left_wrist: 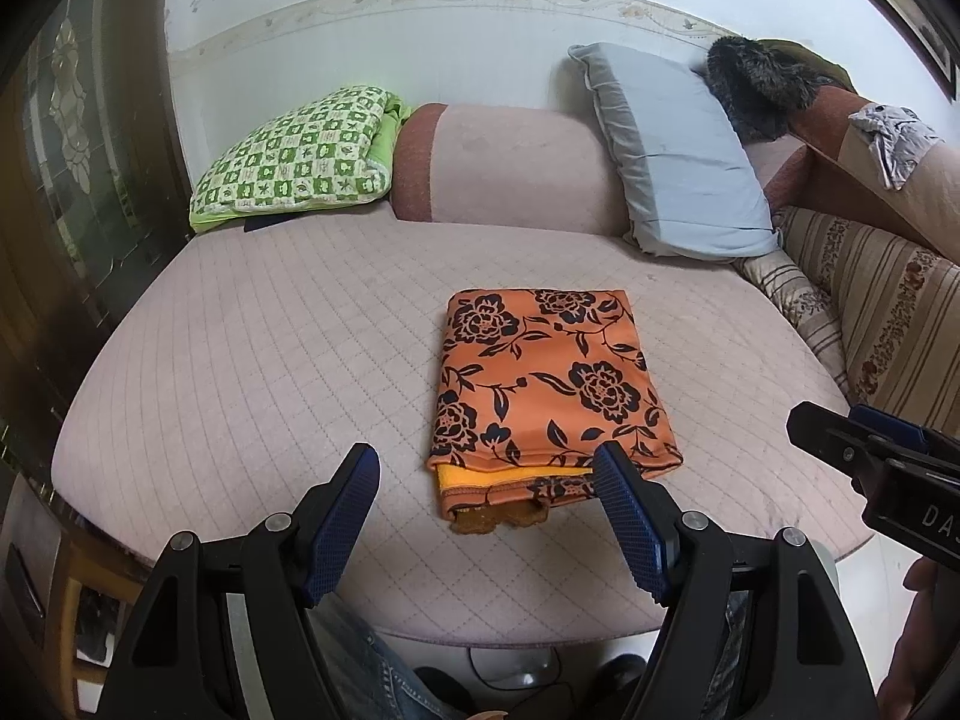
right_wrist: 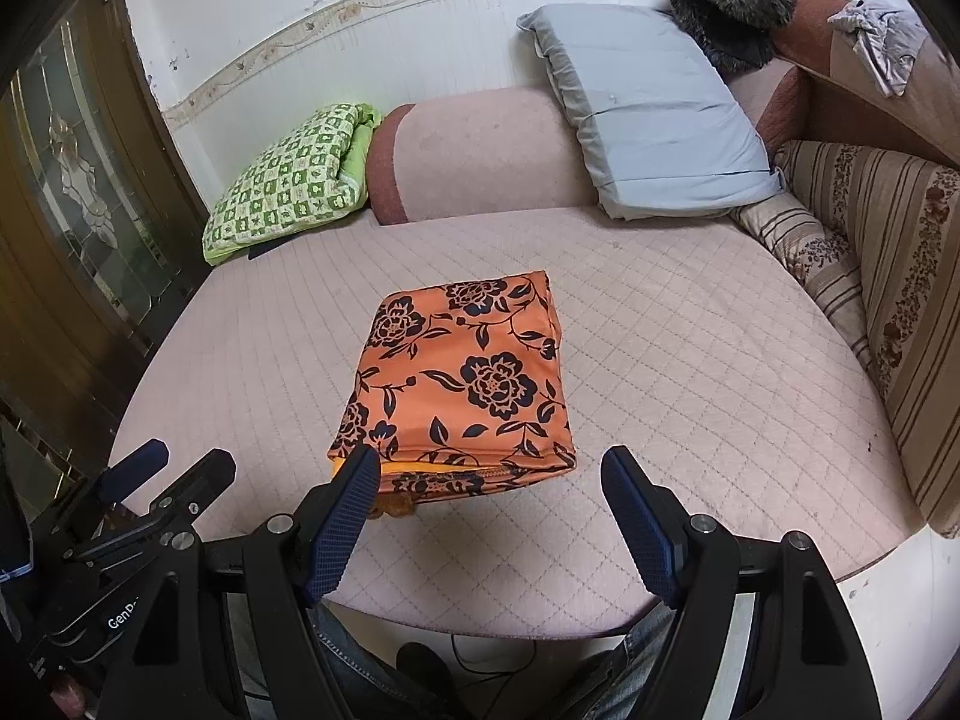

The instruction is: Fold small clothes

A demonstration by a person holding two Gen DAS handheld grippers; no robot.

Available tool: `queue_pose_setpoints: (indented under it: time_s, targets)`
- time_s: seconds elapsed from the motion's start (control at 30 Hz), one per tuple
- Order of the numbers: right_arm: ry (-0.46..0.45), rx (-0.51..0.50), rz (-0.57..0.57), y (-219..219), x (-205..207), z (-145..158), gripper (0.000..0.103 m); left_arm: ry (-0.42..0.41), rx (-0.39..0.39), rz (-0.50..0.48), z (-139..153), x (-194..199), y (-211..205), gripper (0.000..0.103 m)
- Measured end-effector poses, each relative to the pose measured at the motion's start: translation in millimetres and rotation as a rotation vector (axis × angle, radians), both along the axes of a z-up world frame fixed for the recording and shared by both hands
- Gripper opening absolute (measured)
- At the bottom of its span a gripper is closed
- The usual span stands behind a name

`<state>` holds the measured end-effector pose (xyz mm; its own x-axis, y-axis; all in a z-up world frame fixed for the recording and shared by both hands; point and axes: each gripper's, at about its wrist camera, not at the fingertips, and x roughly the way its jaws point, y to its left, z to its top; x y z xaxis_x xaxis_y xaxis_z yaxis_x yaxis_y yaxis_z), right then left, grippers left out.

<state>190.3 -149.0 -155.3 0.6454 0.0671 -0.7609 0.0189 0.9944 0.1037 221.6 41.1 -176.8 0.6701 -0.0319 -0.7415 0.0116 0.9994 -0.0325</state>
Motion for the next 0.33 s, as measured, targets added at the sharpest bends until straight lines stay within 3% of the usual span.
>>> queue_pose_setpoints:
  time_s: [0.33]
  targets:
    - [0.004,0.021,-0.006,-7.0,4.9,-8.8,0.078,-0.017,-0.003,-0.027,-8.2,9.5,2.1,0.074]
